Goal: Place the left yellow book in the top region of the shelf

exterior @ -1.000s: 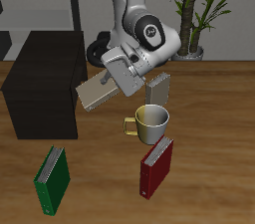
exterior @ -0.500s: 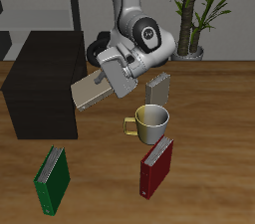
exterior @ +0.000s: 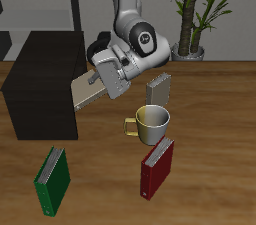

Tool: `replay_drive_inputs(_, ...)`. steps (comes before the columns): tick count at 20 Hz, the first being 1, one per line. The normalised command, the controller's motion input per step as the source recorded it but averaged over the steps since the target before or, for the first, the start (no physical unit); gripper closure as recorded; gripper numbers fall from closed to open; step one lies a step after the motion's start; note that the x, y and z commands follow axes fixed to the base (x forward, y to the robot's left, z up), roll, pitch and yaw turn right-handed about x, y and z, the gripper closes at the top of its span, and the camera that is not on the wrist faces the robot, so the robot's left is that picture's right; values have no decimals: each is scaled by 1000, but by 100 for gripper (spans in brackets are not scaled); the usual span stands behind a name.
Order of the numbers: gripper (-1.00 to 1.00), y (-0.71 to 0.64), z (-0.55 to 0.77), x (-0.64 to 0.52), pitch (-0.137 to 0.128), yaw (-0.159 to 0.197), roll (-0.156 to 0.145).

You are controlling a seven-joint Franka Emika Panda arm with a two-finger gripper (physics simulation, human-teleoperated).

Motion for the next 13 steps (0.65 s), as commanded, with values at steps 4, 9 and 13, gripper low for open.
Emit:
replay_drive_inputs(4,100,-268,231,-145,-20,-30,-58)
replay_drive_inputs(9,100,-245,151,-96,-28,-21,-57)
replay_drive_inputs(13,100,-138,94,-5,-17,-13,-23)
